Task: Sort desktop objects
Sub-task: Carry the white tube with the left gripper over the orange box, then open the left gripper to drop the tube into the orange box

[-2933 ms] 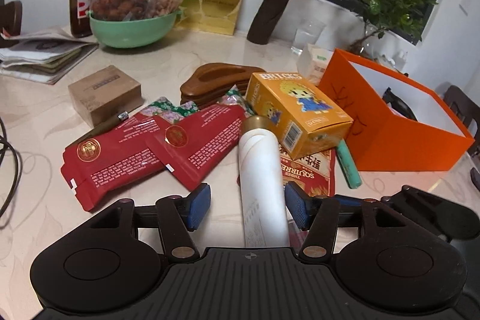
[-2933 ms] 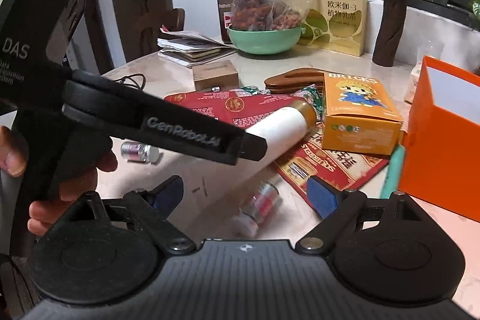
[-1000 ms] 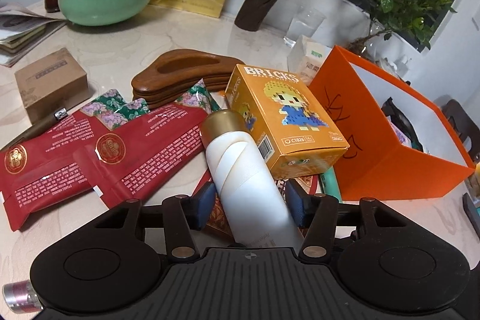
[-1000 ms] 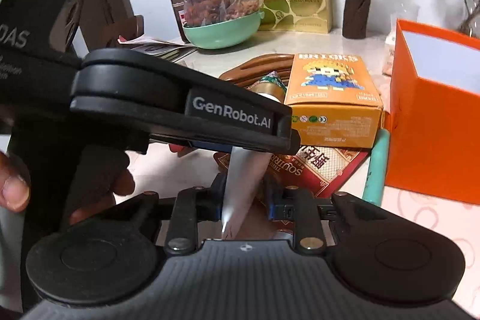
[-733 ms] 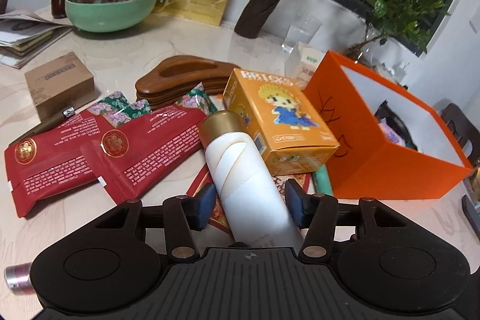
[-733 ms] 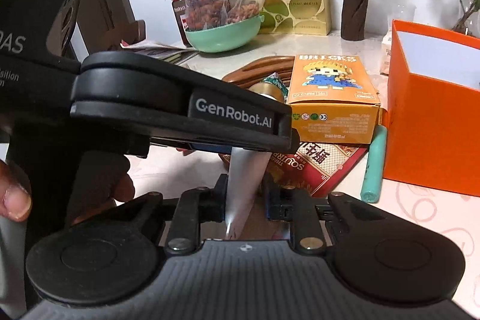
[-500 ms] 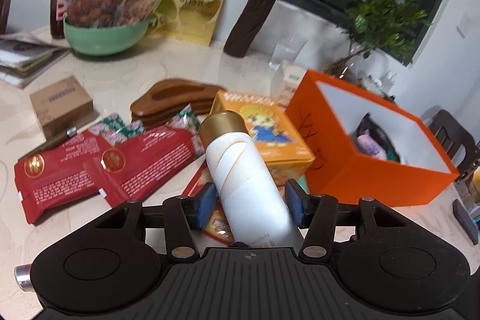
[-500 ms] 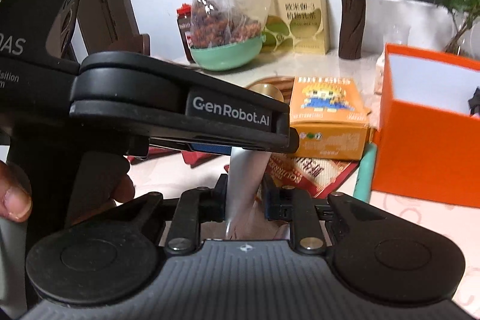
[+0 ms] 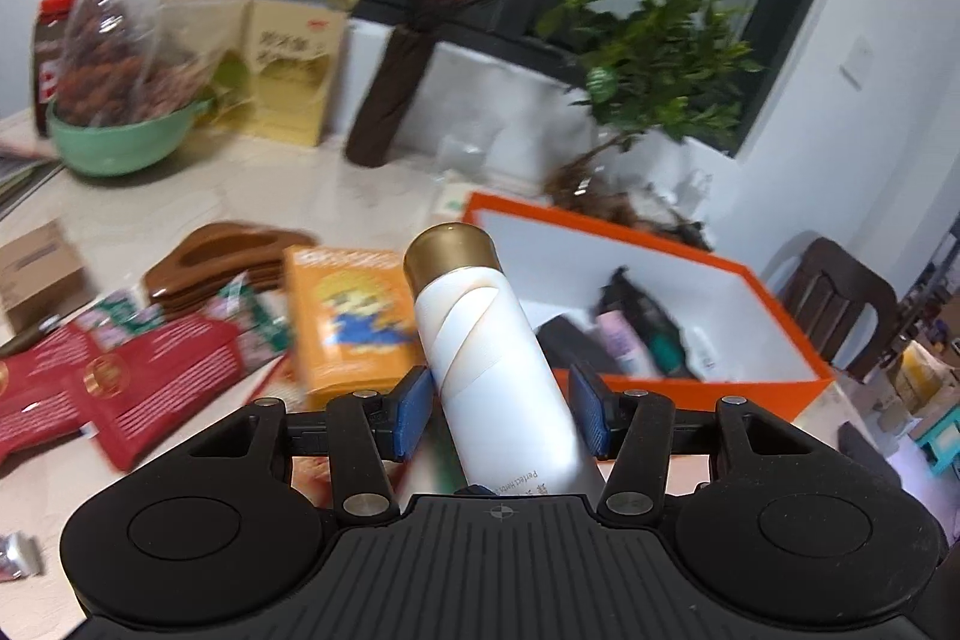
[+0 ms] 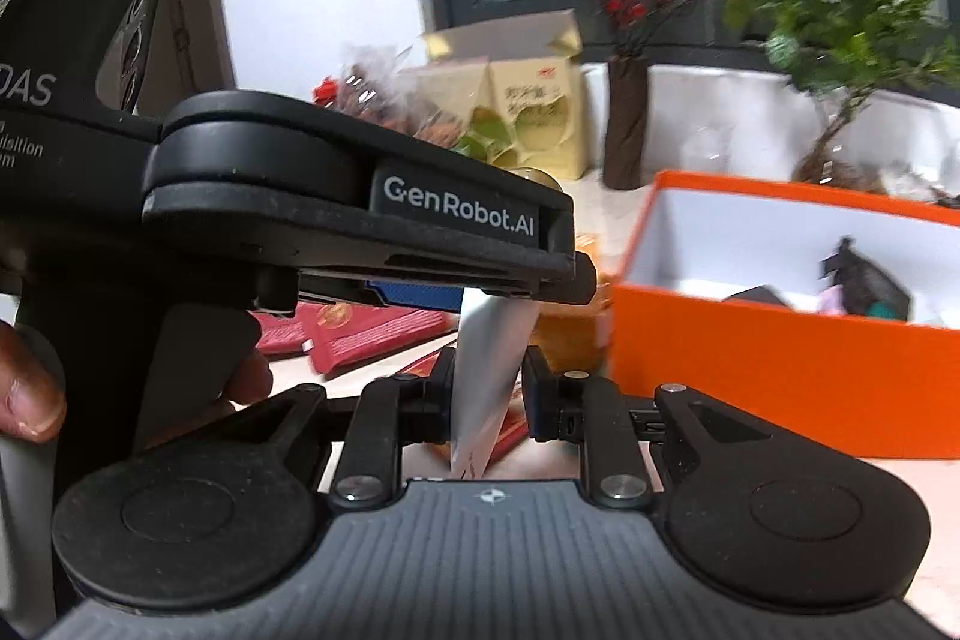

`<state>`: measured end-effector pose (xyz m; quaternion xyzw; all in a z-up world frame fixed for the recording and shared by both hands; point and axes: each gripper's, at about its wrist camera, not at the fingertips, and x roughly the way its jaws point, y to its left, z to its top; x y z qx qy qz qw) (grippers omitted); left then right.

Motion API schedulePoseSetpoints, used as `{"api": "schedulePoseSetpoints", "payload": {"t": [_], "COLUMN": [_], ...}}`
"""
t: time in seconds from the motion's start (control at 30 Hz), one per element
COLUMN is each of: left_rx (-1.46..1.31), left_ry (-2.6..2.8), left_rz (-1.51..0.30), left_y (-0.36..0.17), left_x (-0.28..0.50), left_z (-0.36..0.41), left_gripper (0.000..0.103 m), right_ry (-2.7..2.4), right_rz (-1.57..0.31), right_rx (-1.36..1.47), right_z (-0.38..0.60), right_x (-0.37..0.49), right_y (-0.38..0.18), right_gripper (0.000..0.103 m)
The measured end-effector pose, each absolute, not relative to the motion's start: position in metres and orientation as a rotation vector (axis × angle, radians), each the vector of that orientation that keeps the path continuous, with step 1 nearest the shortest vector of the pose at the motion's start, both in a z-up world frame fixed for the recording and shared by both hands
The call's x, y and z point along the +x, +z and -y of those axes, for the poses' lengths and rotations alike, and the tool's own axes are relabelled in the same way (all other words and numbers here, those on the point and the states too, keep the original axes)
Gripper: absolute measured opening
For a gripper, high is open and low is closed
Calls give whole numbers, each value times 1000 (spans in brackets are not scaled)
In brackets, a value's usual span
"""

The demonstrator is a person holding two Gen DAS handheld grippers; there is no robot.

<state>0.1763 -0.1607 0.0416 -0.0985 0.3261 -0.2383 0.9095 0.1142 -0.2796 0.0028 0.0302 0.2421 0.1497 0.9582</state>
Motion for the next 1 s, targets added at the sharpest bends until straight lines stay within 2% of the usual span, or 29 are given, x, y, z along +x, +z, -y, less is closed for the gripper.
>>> {"api": "schedulePoseSetpoints", "payload": {"t": [0.4,0.8,1.0], "left_rx": [-188,-195,-209], "left_ry": [-592,-623,-627], "left_rz": [-622,-614,-675], "left_y": [69,61,38], "left_x": [202,259,282], "left_z": [242,284,295], "left_gripper": [51,51,51], "right_ry": [210,191,191], "right_rz": [-420,-407,-462], "right_rx": [107,94,60], "right_z": [349,384,392], "right_x": [128,180,198], "right_y": [32,23,5], "right_gripper": [25,25,25]}}
